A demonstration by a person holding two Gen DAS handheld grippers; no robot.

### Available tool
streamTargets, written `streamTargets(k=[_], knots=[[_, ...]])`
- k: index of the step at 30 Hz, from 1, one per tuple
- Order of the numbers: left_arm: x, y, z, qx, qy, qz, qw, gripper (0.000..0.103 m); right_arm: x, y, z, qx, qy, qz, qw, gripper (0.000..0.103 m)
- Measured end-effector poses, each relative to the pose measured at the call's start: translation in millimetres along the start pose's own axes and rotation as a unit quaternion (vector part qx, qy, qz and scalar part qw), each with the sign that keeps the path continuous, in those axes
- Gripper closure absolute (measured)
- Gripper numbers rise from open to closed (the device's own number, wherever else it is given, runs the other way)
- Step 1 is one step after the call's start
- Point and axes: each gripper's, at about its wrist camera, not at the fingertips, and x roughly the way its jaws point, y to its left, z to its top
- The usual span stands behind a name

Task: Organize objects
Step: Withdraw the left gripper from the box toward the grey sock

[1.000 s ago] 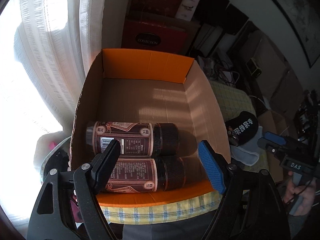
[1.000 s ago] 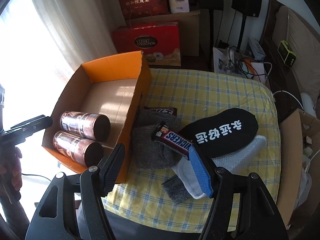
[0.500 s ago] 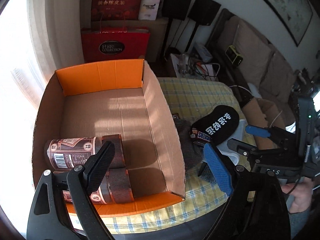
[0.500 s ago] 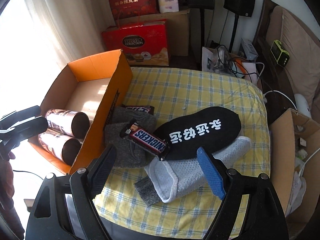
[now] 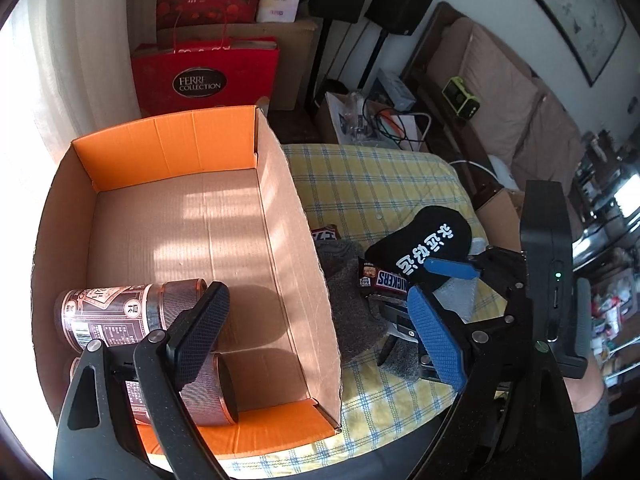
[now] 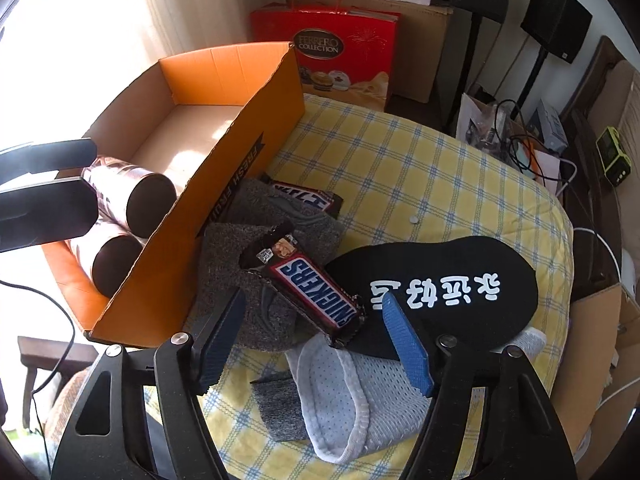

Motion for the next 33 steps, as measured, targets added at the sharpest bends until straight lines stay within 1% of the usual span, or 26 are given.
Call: streamTargets(k=[9, 10, 11, 13, 14, 18, 21, 24, 29, 33], knots=[[12, 6, 3, -0.006, 0.013, 0.003, 0.9999, 0.014, 25, 1, 5, -0.038, 0.01, 0.028, 0.999, 0.032], [12, 7, 3, -0.007, 0.013, 0.003, 0.9999, 0.014, 27, 1, 5, -0.039, 0.014, 0.027, 0.999, 0.036], [13, 7, 3, -0.008, 0.013, 0.002, 0.9999, 0.014, 29, 0, 4, -0.037, 0.017, 0.03, 0.999, 0.05], [14, 7, 3, -0.005, 0.014, 0.004, 0.9999, 0.014, 29, -4, 4, -0.025, 0.014, 0.043, 0.999, 0.064], [15, 5, 2, -0.001, 0.015, 0.006, 0.9999, 0.014, 27, -7, 3, -0.017, 0.009, 0.049, 0.999, 0.066], [16, -5, 1, 0.025, 0.014, 0.008, 0.9996, 0.014, 17, -19, -3, 0.027, -0.011, 0.063, 0.998, 0.069], [18, -20, -2, 0.06, 0.022, 0.002, 0.998, 0.014, 4, -34, -8, 0.077, -0.026, 0.068, 0.994, 0.071], [22, -37, -5, 0.095, 0.029, 0.008, 0.995, 0.014, -10, -49, -15, 0.113, -0.038, 0.066, 0.991, 0.071], [29, -63, -10, 0.15, 0.039, 0.02, 0.9877, 0.014, -33, -64, -27, 0.148, -0.057, 0.064, 0.985, 0.071], [39, -80, -20, 0.194, 0.05, 0.04, 0.9788, 0.014, -53, -74, -35, 0.18, -0.072, 0.067, 0.979, 0.071]])
